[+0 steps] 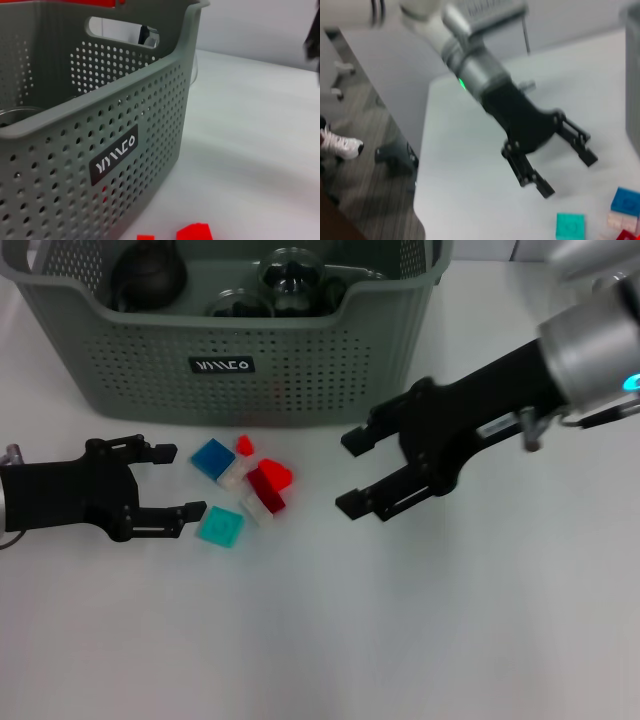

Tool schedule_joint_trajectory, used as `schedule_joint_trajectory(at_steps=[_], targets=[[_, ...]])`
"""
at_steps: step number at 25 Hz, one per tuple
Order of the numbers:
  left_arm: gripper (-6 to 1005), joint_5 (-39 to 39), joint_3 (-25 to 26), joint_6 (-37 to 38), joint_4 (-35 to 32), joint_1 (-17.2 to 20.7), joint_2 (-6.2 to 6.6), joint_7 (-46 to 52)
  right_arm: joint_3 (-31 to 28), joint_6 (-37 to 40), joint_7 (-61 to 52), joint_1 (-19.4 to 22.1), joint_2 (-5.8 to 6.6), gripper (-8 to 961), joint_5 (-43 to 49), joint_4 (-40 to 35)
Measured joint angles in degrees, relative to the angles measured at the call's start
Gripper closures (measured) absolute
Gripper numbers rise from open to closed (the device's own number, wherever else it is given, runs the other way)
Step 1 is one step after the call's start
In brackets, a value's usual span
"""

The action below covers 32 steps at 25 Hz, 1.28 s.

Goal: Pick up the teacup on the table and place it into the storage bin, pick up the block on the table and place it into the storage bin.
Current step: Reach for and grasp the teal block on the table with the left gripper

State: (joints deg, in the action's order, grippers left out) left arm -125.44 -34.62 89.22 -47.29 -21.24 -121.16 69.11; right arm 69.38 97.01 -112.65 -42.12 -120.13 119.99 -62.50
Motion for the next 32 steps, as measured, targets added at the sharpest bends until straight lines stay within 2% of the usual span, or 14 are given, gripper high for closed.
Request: schedule_joint_trajectory(at_steps=[1,2,5,9,16,22,27,32], targets=[[142,-0.1,0.0,0.0,-0.1,0.2,0.07,0.0,1.5,-3.4,2.5,-2.7,-0.14,155,1.1,5.6],[142,-0.1,0.0,0.0,-0.1,0.2,0.07,0.0,1.5,-3.4,2.5,-2.7,-0.14,155,1.1,5.6],[142,-0.5,0.1,-0.4,-0.4,0.8,0.25,0.1,4.6,-9.2,5.5,-5.8,-0.33,154,1.0,11.9],[143,-0.7,1.5,-0.5,-0.6,1.5,0.56,0.2,12.2,-18.6,6.6,-9.2,-0.84,154,-1.1,18.0],[142,-0.8,3.7,-0.1,-0.6,1.8,0.7,0.0,30.7,-35.1,6.0,-11.4,-1.09,155,-11.1,21.6],[141,-0.8,3.7,0.0,-0.6,1.4,0.68,0.0,40.8,-46.1,5.8,-11.5,-1.4,155,-18.5,22.6],[142,-0.7,3.7,0.0,-0.6,1.1,0.66,0.2,44.7,-49.5,5.7,-11.2,-1.32,155,-20.5,22.1],[142,-0.8,3.7,0.0,-0.6,1.1,0.71,0.2,43.2,-45.9,5.5,-10.4,-0.36,154,-20.3,20.3]])
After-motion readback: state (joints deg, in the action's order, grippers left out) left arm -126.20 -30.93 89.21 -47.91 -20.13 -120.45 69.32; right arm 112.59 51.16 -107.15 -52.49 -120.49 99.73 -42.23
